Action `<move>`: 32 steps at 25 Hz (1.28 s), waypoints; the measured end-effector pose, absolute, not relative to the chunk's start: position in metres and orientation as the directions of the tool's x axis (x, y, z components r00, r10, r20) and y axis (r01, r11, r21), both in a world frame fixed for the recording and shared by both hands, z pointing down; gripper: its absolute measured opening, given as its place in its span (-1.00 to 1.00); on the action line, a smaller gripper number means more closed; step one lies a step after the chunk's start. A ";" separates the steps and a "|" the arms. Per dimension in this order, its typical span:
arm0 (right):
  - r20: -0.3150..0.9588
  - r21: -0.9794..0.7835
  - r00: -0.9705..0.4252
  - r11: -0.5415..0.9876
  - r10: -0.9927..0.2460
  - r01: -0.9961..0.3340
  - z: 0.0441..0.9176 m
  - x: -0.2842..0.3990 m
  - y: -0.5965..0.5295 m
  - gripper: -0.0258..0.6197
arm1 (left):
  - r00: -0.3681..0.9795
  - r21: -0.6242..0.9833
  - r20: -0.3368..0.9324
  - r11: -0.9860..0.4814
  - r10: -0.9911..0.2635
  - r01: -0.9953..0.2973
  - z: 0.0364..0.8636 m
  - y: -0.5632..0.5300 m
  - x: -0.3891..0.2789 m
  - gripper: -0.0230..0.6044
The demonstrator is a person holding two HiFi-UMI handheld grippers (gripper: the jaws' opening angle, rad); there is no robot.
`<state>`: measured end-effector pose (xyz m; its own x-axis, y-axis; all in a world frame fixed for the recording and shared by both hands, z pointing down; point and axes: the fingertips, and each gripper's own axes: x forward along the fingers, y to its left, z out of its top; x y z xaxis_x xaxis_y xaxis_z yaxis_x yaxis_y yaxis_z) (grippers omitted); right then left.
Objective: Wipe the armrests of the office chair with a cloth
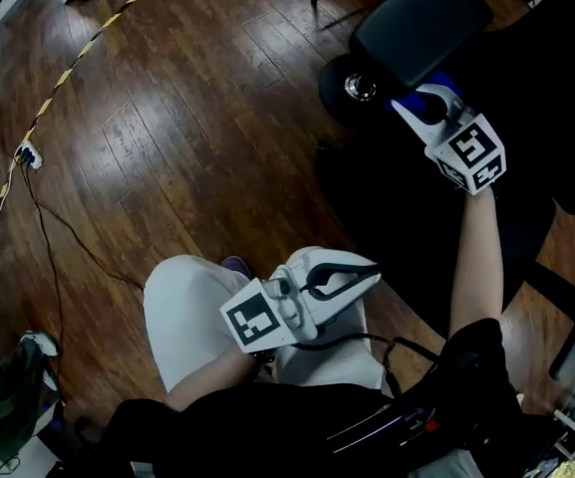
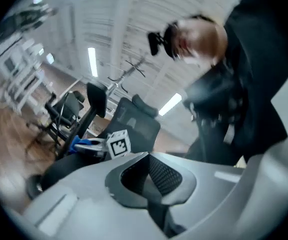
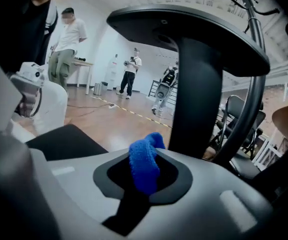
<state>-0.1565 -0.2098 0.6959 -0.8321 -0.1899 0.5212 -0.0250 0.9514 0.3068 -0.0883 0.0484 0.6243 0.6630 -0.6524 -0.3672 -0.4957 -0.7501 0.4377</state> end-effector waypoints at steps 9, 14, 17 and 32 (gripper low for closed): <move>0.162 -0.135 -0.987 0.991 0.018 -0.004 0.565 -0.148 -0.098 -0.73 | 0.263 0.725 -0.491 -0.557 -0.831 -0.404 0.585 0.044 -0.253 -0.91; 0.102 -0.153 -0.991 0.983 -0.084 -0.099 0.456 -0.105 -0.071 -0.73 | 0.295 0.770 -0.370 -0.468 -0.881 -0.433 0.540 0.113 -0.242 -0.91; 0.065 -0.164 -0.975 0.961 -0.214 -0.222 0.384 -0.061 -0.040 -0.73 | 0.296 0.740 -0.332 -0.442 -0.896 -0.507 0.452 0.160 -0.260 -0.91; 0.047 -0.036 -0.465 0.464 -0.884 -0.885 0.187 0.132 0.066 -0.73 | 0.774 0.193 -0.235 -0.809 -0.587 -0.555 0.177 0.056 -0.129 -0.93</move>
<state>0.1323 0.0655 0.1874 -0.4651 -0.8840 0.0475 -0.8852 0.4639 -0.0357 -0.1291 0.0560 0.1767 0.7744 -0.5875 -0.2350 -0.5550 -0.8090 0.1934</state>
